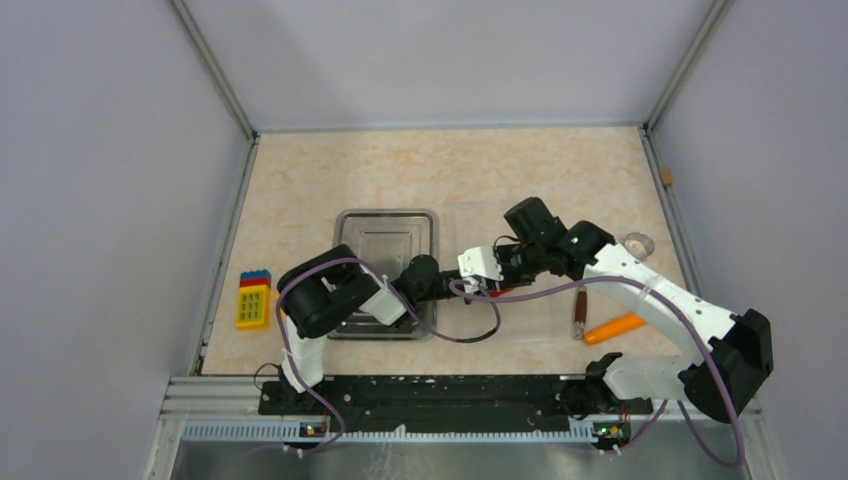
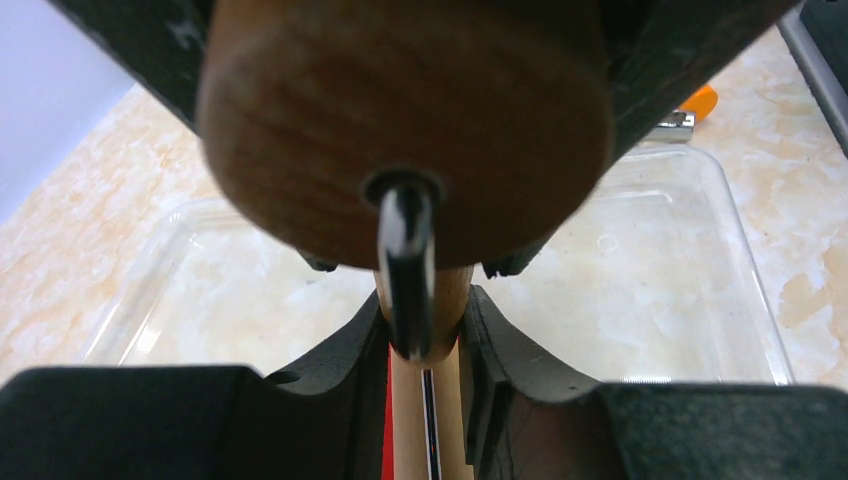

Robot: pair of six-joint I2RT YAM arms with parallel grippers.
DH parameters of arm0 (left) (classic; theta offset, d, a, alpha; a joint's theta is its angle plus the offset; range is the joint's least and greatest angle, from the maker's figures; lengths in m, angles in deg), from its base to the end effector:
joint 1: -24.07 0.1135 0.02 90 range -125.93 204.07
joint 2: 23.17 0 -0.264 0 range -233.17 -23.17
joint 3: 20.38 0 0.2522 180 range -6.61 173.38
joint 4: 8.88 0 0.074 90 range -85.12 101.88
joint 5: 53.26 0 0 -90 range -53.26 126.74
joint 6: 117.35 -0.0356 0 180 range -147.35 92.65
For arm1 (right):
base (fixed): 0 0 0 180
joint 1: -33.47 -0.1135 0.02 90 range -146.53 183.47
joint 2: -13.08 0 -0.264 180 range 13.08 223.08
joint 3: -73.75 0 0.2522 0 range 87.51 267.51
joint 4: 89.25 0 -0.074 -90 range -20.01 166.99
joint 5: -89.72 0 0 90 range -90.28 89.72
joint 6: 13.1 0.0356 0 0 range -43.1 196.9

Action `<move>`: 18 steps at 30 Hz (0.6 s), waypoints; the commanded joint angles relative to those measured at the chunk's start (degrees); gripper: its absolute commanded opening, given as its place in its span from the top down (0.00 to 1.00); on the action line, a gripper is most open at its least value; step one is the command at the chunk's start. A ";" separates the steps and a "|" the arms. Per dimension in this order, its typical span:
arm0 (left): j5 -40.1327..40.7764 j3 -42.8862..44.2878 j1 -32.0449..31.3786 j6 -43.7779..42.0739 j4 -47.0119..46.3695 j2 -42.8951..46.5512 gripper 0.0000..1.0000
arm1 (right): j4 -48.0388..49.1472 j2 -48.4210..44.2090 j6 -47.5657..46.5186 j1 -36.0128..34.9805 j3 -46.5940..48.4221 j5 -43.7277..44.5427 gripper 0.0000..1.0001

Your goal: Roll out the dumpling wrappers from the dough

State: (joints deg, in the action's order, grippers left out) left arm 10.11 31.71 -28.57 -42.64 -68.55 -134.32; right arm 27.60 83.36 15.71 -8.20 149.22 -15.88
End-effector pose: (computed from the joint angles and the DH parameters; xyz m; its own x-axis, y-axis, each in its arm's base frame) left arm 0.2002 -0.2885 0.1445 0.2653 0.0409 -0.9633 0.9460 0.1818 0.2683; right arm 0.1726 0.1664 0.2930 0.3493 -0.8189 -0.4554 -0.9148 -0.1928 -0.3550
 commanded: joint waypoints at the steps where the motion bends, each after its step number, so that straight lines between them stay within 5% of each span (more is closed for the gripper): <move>1: 3.58 -1.54 0.50 -0.66 0.69 1.72 1.00 | 4.59 -0.62 0.13 -1.66 -0.81 -4.45 1.00; 18: 9.16 -1.14 0.61 2.28 4.78 -4.19 1.00 | 9.38 1.62 -0.40 3.43 -9.61 -5.14 1.00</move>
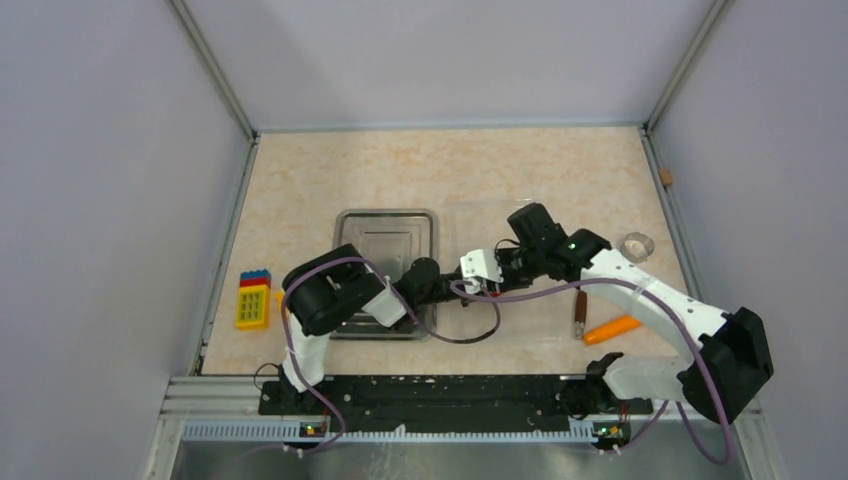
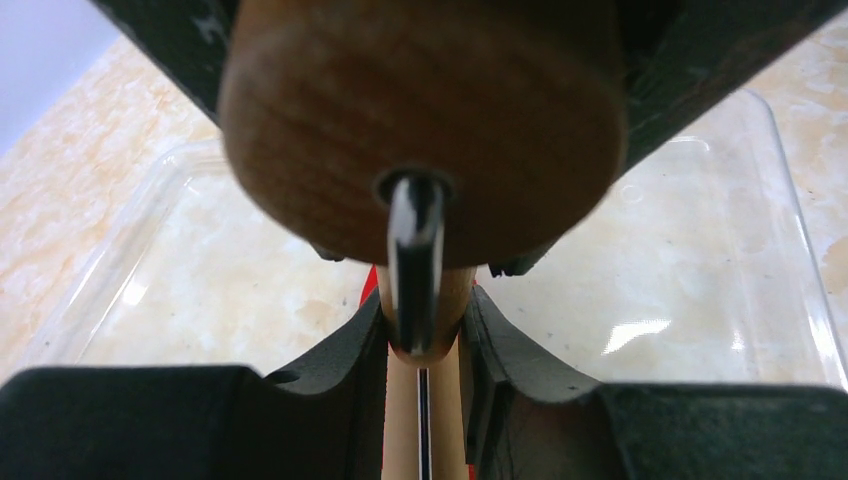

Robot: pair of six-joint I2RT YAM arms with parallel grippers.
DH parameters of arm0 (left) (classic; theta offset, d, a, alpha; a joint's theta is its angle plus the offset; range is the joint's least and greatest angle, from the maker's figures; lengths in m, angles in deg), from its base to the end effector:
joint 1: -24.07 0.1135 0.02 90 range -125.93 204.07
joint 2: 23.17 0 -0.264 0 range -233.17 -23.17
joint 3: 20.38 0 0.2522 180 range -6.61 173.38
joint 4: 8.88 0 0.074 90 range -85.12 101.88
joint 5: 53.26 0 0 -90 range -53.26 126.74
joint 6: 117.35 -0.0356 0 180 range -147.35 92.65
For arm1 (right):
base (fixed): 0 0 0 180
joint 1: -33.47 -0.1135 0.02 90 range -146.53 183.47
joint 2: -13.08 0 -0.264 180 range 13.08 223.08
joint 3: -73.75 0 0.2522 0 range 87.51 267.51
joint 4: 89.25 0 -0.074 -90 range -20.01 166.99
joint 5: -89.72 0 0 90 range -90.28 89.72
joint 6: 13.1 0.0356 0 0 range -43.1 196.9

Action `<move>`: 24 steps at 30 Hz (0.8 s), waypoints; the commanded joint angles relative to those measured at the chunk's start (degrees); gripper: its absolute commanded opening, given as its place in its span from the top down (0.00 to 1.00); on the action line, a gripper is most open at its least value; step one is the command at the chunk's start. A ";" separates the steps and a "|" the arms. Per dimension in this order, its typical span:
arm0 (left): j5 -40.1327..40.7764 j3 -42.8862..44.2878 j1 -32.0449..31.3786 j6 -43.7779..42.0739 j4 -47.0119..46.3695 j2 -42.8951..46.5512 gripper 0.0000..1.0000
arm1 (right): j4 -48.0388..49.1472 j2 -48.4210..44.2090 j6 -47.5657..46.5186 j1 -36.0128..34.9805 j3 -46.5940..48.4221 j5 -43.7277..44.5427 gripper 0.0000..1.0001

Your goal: Roll out the dumpling wrappers from the dough

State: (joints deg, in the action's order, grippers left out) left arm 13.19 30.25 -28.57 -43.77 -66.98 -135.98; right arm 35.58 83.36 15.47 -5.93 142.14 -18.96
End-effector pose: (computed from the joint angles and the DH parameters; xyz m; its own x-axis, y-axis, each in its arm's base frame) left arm 0.1989 -0.2840 0.1262 0.2329 0.1219 -0.9648 0.9431 0.2138 0.2547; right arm 0.1794 0.1621 0.2633 0.3361 -0.8006 -0.4961 -0.9215 -0.1706 -0.3490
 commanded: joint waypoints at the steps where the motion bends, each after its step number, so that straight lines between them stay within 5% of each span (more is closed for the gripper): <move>1: 6.11 0.36 0.67 4.32 3.35 -2.91 1.00 | 1.46 2.13 -0.14 1.57 -2.84 -2.18 1.00; 24: 4.75 7.62 4.65 9.56 11.97 -8.62 1.00 | 10.46 8.26 3.23 4.77 -7.13 -1.68 1.00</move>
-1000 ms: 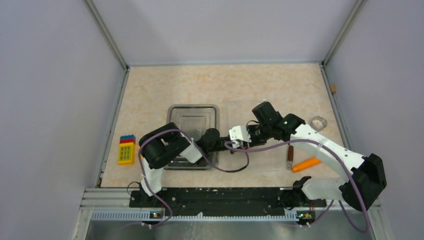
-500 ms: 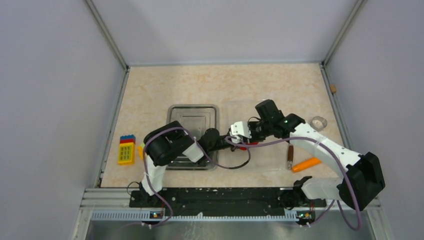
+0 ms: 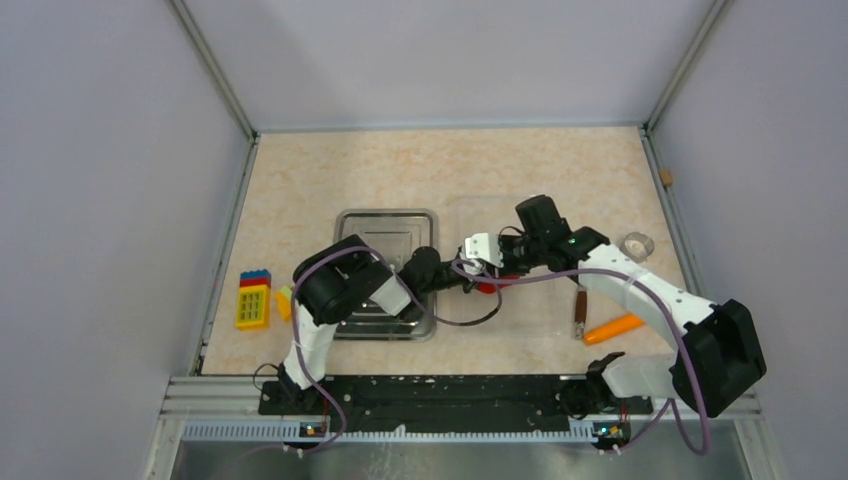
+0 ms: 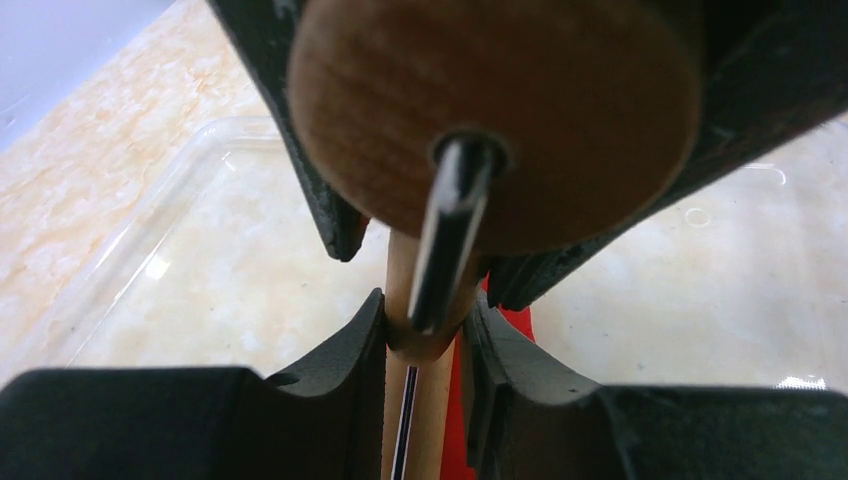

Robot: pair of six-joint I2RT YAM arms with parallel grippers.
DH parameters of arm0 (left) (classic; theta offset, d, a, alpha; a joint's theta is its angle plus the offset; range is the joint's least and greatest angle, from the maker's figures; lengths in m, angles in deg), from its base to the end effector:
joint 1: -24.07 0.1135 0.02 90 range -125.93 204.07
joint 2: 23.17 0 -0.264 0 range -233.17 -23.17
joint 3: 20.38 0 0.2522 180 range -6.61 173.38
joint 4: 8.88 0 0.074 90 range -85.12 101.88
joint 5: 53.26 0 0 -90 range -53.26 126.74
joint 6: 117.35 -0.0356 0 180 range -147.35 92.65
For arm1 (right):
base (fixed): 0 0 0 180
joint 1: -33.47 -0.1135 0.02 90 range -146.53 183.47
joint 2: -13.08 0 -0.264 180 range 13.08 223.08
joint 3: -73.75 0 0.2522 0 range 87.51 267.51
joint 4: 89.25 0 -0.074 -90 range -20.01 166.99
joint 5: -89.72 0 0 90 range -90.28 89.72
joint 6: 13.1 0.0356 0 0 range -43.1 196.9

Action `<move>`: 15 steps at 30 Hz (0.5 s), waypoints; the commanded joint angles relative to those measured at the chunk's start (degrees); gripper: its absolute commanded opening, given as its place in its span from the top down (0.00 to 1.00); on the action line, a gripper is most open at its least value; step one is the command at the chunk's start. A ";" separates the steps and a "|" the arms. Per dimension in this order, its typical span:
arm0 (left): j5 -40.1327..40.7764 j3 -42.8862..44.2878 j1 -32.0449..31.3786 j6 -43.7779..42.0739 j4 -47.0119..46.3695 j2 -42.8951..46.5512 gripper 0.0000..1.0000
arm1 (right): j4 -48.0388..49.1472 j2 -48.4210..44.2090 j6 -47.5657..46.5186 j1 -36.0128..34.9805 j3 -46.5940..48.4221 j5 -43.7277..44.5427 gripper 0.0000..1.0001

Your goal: Roll out the dumpling wrappers from the dough

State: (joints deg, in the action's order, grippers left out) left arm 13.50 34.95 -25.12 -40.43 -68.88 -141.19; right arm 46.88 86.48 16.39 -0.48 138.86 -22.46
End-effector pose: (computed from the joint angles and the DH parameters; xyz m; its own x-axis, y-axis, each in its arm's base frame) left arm 0.2288 -0.2864 0.1175 0.1858 0.1030 -0.9772 0.9353 0.2863 0.2080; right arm 0.2080 0.1562 0.2457 0.2949 -0.7732 -0.5615 -0.9194 -0.0694 -0.3872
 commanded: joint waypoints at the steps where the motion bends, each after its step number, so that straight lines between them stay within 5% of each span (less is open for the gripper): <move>1: 4.32 3.54 1.46 6.68 14.72 -3.37 1.00 | -0.11 5.31 2.90 -0.61 -3.74 2.02 1.00; 15: -1.02 13.15 6.90 16.50 28.68 -1.25 1.00 | 8.46 9.45 9.22 1.59 -0.72 5.07 1.00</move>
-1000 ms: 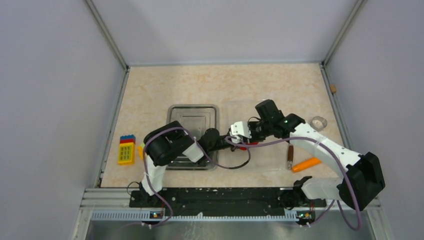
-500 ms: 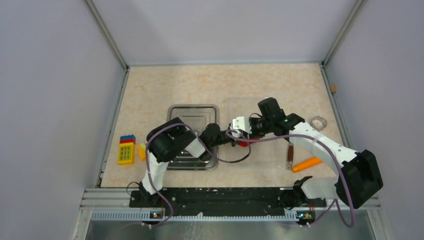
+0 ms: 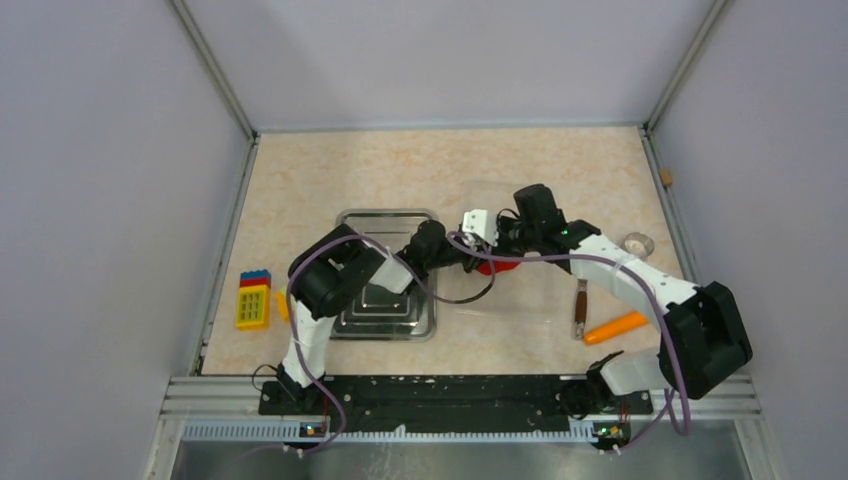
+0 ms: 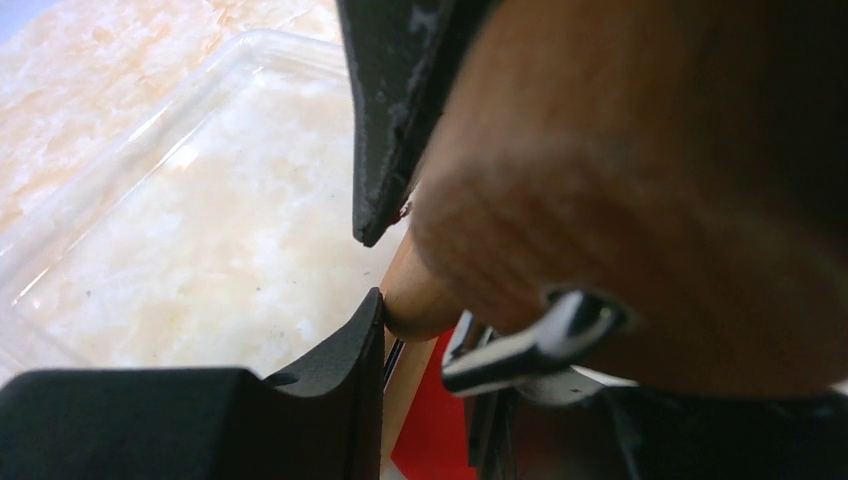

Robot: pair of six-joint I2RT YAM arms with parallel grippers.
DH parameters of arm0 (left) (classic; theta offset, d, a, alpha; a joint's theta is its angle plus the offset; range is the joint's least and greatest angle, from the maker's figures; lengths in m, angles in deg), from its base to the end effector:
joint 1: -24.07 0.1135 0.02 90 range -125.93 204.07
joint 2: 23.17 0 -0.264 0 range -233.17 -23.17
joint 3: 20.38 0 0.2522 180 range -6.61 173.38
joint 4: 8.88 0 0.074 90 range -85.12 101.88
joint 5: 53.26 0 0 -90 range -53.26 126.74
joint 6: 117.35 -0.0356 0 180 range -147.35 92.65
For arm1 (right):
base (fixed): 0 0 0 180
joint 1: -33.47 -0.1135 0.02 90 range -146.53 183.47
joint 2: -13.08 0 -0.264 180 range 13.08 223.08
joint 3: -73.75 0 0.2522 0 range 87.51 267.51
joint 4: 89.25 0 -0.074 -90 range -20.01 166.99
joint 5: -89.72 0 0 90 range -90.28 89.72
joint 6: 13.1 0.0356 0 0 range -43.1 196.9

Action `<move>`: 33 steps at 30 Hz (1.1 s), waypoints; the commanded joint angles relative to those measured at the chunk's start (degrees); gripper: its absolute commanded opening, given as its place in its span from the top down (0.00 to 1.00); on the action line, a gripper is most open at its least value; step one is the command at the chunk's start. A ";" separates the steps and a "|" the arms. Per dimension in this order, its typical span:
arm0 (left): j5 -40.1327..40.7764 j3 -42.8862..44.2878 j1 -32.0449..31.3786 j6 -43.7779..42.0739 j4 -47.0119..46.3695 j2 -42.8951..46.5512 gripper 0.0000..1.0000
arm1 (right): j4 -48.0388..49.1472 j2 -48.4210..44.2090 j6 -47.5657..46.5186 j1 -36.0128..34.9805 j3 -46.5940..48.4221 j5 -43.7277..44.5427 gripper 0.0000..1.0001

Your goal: Roll out the dumpling wrappers from the dough

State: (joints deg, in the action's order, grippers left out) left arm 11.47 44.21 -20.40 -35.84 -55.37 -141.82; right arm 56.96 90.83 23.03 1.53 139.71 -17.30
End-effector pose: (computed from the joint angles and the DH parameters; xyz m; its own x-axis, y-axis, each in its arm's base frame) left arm 0.2747 -0.2910 0.1270 0.0451 0.1428 -0.9887 0.9391 0.3314 0.0907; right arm 0.2376 0.1604 0.2428 0.1916 -0.7906 -0.5815 -0.8903 0.1094 -0.4420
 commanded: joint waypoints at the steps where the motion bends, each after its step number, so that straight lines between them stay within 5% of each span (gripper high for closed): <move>1: 0.26 4.79 2.65 12.18 16.21 -0.35 1.00 | -0.97 5.40 3.03 -0.29 -1.06 0.61 1.00; 14: -13.17 26.67 11.36 27.80 32.58 -5.62 1.00 | 4.63 12.33 5.43 2.88 6.42 5.63 1.00; 22: -16.48 36.67 12.54 29.42 37.71 -8.15 1.00 | 5.98 18.78 5.81 5.33 15.76 8.15 1.00; 27: -14.68 36.16 13.61 30.64 38.61 -4.24 0.88 | 2.52 18.06 8.27 5.52 22.50 6.92 1.00; 33: -10.83 21.28 17.32 30.74 36.85 7.90 0.74 | -2.49 14.60 13.17 5.55 26.06 4.03 1.00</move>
State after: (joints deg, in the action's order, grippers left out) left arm -2.92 72.45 -6.48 -7.30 -16.51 -144.53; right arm 58.18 109.70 33.22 7.82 162.36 -9.06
